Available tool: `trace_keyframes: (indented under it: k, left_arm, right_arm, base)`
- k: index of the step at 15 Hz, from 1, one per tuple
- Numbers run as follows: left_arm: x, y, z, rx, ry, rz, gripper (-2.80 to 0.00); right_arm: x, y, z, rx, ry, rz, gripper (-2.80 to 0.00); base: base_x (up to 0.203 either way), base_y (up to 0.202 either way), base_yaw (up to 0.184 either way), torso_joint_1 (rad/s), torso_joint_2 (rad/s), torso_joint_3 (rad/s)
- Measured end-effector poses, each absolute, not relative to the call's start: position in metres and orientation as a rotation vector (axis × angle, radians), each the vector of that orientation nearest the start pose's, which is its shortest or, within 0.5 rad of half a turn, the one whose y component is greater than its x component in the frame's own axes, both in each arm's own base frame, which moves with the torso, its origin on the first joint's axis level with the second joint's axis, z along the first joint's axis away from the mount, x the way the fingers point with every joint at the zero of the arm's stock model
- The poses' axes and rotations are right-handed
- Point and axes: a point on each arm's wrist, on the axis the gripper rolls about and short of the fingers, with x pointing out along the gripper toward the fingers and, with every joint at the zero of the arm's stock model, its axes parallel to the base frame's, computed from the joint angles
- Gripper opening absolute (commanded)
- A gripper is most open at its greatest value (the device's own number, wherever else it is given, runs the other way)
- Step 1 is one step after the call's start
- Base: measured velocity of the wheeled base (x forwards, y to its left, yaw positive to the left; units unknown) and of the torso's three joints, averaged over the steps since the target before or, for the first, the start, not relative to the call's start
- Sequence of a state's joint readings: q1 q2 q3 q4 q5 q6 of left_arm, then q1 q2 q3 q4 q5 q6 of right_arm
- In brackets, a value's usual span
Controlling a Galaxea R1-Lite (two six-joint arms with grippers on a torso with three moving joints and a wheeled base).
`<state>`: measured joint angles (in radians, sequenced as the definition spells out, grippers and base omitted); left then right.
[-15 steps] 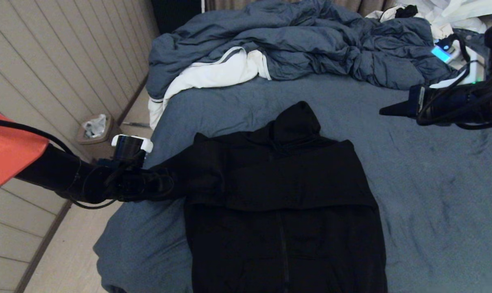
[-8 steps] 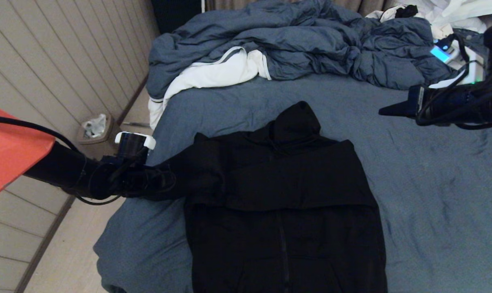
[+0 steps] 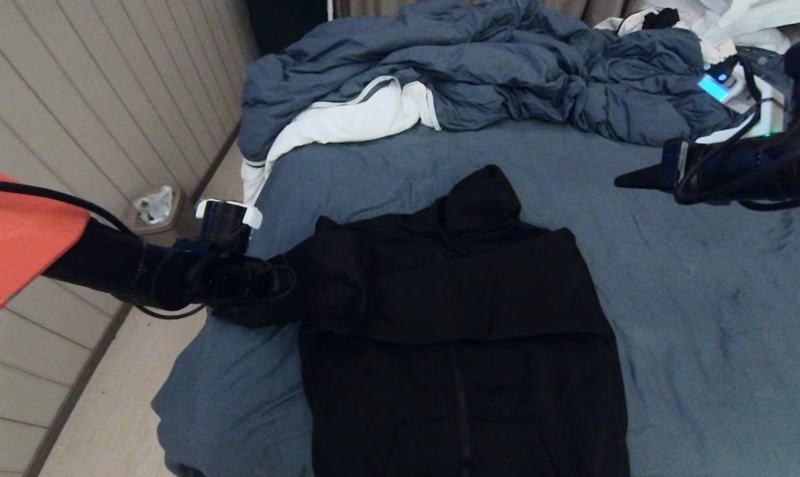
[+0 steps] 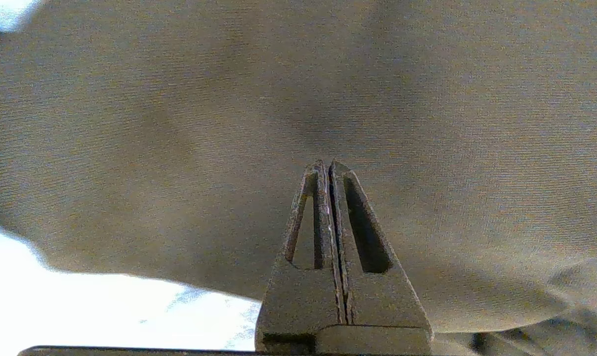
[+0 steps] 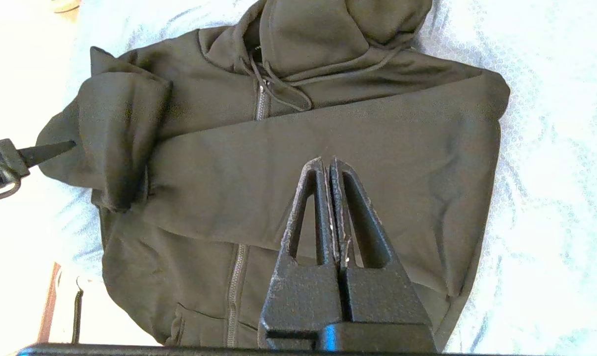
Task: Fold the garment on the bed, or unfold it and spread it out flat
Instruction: Fold the black sweatshirt
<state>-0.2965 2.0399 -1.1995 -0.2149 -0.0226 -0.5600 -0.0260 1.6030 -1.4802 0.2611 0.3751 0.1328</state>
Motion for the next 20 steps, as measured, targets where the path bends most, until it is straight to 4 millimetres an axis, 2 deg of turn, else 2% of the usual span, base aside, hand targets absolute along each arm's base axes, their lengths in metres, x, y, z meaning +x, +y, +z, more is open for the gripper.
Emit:
trace_keyframes:
  k: [2,3,8,14,20]
  left_arm:
    - [0.375,-0.099,0.128,-0.460,0.690,-0.086,-2.80]
    - [0.374,-0.093,0.128,-0.463,0.695,-0.068,0.00]
    - [0.373,-0.083,0.136,-0.464,0.682,-0.054,0.00]
    - [0.374,-0.079,0.112,-0.455,0.749,-0.037,0.00]
    - [0.371,-0.077,0.098,-0.457,0.770,-0.043,0.00]
  right_arm:
    - [0.286,0.000,0.316,0.207,0.397,0.318,-2.80]
    - [0.286,0.000,0.317,0.207,0.396,0.318,-2.80]
    - [0.287,0.000,0.317,0.208,0.397,0.319,-2.80]
    - [0.288,0.001,0.316,0.207,0.398,0.320,-2.80]
    - [0.290,0.001,0.314,0.209,0.407,0.319,-2.80]
  base:
    - [0.000,0.000,0.000,0.000,0.00,0.000]
    - [0.000,0.000,0.000,0.000,0.00,0.000]
    - [0.000,0.000,0.000,0.000,0.00,0.000]
    - [0.000,0.000,0.000,0.000,0.00,0.000]
    - [0.000,0.000,0.000,0.000,0.00,0.000]
